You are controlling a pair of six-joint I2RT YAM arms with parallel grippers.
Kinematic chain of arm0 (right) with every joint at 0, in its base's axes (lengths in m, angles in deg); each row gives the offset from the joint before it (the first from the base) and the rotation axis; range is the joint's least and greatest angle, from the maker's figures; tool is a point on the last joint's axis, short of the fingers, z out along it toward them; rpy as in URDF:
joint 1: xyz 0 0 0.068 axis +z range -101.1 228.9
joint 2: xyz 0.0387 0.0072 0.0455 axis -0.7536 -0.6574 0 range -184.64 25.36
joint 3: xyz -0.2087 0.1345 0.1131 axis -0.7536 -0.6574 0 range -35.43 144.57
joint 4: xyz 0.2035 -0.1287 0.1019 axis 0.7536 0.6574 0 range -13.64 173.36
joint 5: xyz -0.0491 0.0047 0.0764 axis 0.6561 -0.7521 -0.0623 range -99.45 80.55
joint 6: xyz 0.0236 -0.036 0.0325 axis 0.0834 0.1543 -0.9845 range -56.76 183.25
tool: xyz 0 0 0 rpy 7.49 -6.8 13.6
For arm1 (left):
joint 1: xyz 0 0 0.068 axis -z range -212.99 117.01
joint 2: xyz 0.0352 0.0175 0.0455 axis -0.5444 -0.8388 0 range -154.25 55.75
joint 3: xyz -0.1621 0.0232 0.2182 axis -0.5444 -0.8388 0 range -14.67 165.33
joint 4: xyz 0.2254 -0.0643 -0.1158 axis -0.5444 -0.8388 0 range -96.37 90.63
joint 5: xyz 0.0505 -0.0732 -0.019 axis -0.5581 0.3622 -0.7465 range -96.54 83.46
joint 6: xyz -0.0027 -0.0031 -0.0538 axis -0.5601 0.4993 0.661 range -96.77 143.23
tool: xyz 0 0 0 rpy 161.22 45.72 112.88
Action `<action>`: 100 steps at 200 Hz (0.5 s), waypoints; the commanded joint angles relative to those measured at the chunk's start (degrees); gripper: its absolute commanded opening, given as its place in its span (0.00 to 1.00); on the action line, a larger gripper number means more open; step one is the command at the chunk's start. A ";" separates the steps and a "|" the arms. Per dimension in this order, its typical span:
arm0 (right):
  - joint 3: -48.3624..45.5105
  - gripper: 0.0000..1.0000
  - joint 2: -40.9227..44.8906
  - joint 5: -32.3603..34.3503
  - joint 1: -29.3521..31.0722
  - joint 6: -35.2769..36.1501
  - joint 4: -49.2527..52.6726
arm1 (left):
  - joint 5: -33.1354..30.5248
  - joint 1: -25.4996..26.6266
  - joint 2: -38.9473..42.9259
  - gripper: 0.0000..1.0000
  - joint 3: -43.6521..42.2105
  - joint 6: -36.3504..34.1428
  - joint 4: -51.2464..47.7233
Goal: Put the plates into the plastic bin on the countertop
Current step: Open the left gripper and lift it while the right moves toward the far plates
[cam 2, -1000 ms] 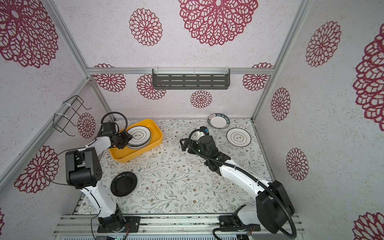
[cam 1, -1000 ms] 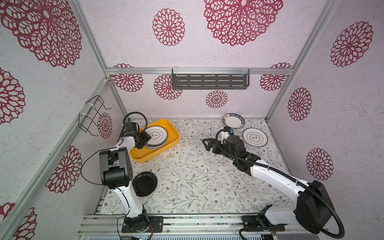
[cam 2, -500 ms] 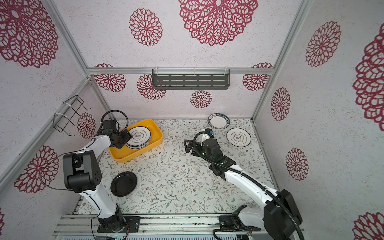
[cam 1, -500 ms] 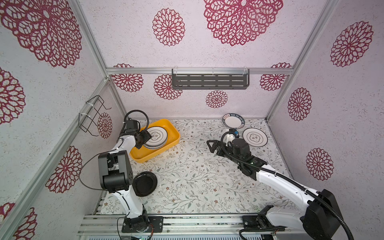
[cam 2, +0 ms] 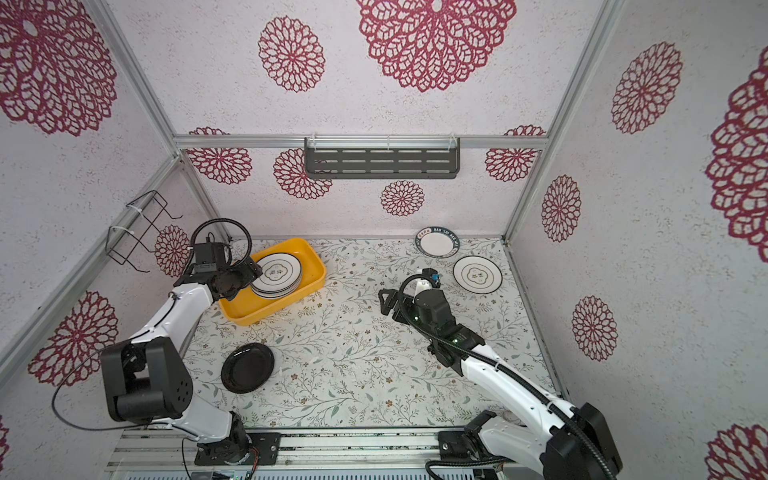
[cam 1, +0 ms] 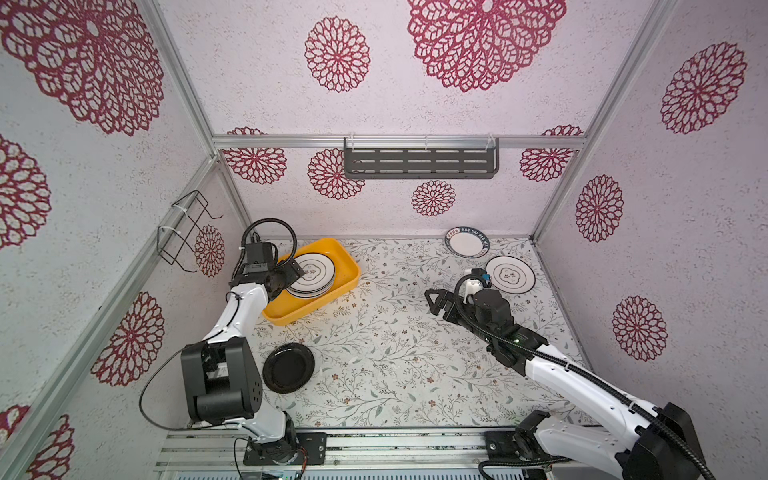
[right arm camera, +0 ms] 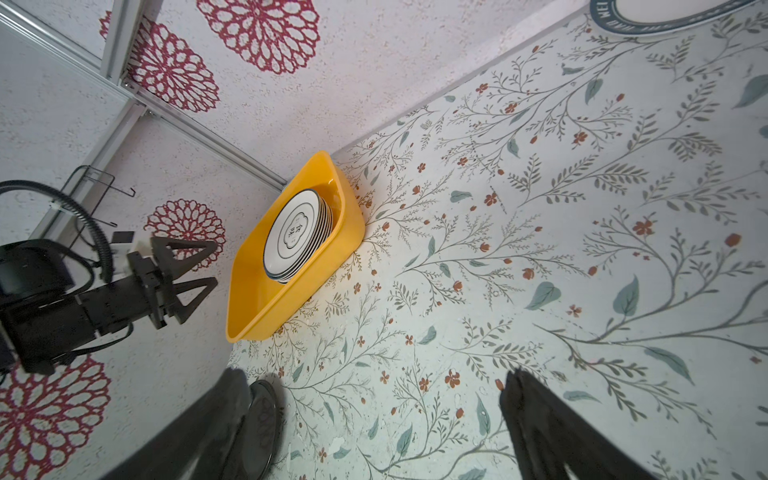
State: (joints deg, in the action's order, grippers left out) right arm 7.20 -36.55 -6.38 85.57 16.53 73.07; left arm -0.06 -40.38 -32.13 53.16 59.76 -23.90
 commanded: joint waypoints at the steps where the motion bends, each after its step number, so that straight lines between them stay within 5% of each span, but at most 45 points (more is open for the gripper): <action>1: 0.35 0.99 2.22 3.55 -0.19 -1.32 1.84 | -0.18 1.53 5.79 0.94 -1.77 -2.03 3.08; 100: 0.26 0.99 -2.58 10.70 -7.64 -3.82 -1.53 | 2.70 14.43 17.88 0.97 -6.81 -6.53 13.30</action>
State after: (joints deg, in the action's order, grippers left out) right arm 7.07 -37.16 0.83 80.39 14.23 74.27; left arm 1.73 -27.88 -16.85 47.46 55.54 -15.86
